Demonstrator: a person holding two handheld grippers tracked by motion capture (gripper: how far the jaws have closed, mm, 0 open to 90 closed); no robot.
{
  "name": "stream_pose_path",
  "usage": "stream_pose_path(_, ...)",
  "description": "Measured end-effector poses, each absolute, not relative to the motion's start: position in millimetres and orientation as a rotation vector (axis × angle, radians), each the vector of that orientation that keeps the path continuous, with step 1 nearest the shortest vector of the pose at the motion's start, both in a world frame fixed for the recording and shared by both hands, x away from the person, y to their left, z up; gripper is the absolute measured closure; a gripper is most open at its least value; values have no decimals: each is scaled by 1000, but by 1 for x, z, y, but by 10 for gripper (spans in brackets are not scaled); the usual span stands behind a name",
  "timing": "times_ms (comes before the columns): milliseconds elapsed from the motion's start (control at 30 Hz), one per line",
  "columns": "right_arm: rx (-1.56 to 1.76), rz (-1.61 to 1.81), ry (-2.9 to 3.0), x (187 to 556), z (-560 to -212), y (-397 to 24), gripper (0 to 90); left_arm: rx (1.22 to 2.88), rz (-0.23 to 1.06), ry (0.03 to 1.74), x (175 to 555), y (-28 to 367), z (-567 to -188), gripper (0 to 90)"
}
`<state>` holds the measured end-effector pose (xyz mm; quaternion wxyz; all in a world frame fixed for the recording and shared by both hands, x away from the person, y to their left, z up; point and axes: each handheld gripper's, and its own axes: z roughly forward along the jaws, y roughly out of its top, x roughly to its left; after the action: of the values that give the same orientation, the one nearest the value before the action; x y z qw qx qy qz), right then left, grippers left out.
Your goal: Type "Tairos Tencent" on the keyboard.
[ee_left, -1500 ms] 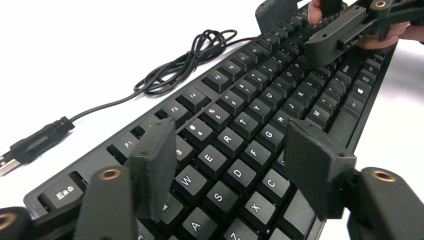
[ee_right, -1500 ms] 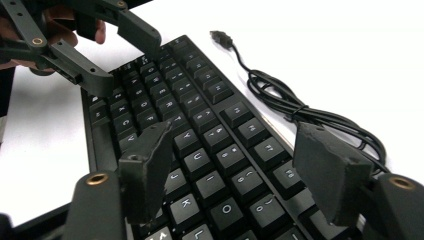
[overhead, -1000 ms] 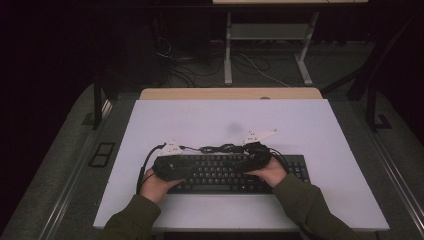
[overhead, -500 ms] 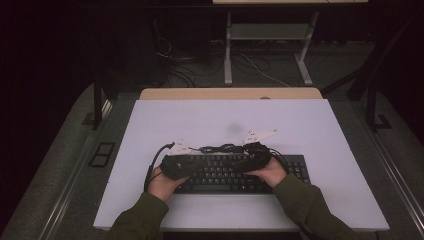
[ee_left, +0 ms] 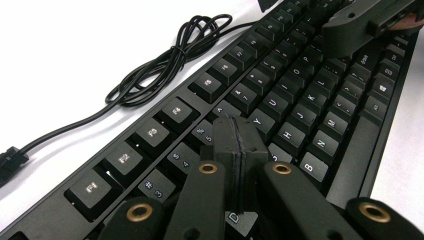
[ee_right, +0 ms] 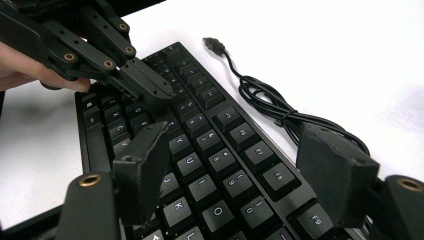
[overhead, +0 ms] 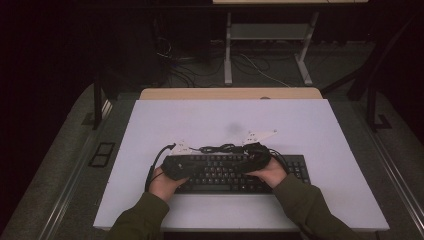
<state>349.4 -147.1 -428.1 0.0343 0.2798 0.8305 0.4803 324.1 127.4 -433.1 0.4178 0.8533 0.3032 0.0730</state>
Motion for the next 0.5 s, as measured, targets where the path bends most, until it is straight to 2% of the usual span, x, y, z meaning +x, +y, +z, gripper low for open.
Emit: stream_pose_path(500,864,1477,2550,349,-428,-148,289,2146,178,761,325,127,-435,891)
